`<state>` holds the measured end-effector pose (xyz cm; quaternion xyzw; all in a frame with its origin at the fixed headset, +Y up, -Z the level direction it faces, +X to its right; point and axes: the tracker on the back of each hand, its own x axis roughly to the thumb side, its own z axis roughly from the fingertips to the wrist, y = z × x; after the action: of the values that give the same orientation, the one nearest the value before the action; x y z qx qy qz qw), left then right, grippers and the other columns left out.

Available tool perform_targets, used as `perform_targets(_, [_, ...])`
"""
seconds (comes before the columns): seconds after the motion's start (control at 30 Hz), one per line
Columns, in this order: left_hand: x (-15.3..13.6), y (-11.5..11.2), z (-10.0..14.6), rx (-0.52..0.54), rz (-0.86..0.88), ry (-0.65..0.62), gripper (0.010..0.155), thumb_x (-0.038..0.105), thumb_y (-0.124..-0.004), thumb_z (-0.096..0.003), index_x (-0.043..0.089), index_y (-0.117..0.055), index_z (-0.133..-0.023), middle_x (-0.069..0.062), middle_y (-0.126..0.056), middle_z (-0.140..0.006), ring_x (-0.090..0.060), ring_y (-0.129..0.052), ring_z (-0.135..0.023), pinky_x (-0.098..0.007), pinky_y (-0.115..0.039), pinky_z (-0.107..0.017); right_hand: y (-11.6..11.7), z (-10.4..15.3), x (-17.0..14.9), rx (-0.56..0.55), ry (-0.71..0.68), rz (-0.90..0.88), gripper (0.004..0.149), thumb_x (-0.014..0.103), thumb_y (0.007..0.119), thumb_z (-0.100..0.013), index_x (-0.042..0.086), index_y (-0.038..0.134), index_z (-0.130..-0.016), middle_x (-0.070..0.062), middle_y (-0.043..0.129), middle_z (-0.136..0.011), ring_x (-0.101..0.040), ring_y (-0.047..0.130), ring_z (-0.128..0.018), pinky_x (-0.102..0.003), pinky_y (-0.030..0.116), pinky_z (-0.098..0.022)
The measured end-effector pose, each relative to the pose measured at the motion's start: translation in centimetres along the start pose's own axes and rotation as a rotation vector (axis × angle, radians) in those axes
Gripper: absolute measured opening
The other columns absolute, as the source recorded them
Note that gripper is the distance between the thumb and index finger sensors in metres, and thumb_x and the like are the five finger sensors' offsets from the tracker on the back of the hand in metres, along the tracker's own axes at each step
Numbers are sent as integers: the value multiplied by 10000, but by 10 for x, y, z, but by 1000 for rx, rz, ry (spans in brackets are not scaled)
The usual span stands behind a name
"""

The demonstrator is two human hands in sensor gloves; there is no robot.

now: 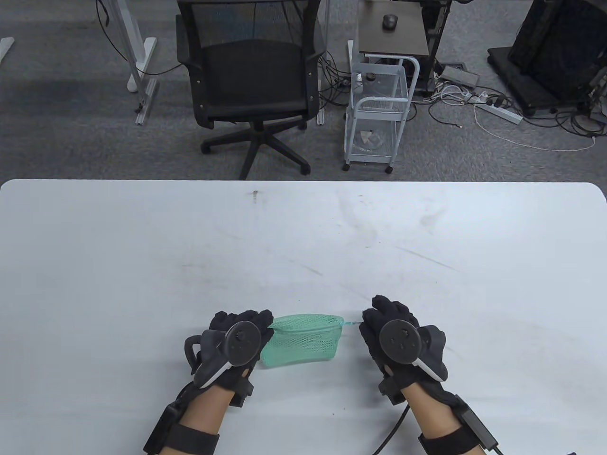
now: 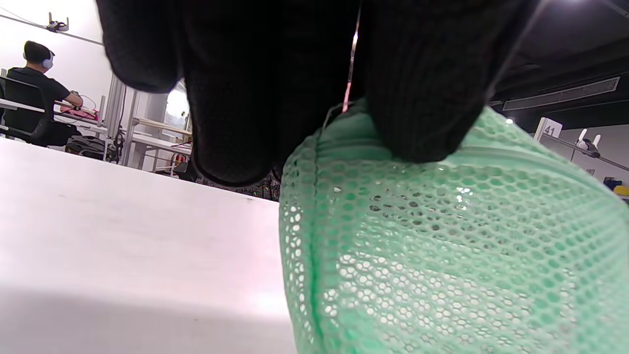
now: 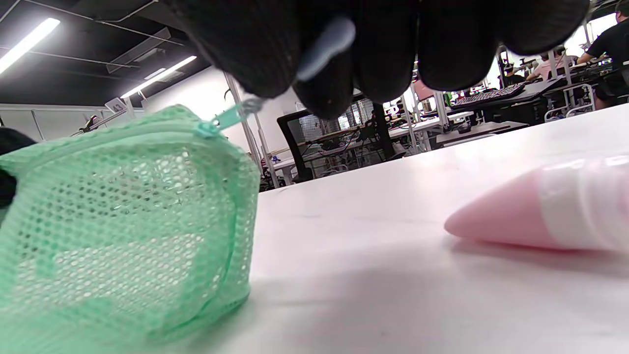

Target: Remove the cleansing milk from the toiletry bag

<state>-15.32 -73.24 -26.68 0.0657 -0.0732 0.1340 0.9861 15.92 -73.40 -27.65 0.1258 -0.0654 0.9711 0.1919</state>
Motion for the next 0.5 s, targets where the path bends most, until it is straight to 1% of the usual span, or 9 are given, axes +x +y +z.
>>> perform_targets(0.1, [1, 0, 0, -3, 3, -9, 433, 394, -972, -433, 294, -965, -855, -67, -1050, -874, -376, -1067, -724, -637, -709, -678, 3, 0, 4, 16, -28, -7, 500, 291, 889, -533, 4, 833, -939, -328, 721, -1076, -680, 717, -863, -739, 619, -598])
perform_targets(0.37, [8, -2, 3, -3, 14, -52, 430, 394, -971, -435, 299, -965, -854, -45, -1049, -878, -369, -1067, -729, -637, -705, -685, 14, 1, 14, 73, -115, -2, 644, 307, 900, -522, -11, 694, -1044, -341, 603, -1131, -690, 649, -903, -745, 586, -621])
perform_targets(0.5, [15, -3, 5, 0, 6, -85, 430, 394, -970, -435, 300, -964, -855, -44, -1049, -877, -369, -1067, -731, -637, -706, -684, 19, 0, 16, 104, -140, -5, 689, 307, 907, -516, -12, 646, -1069, -346, 565, -1145, -699, 616, -914, -749, 572, -627])
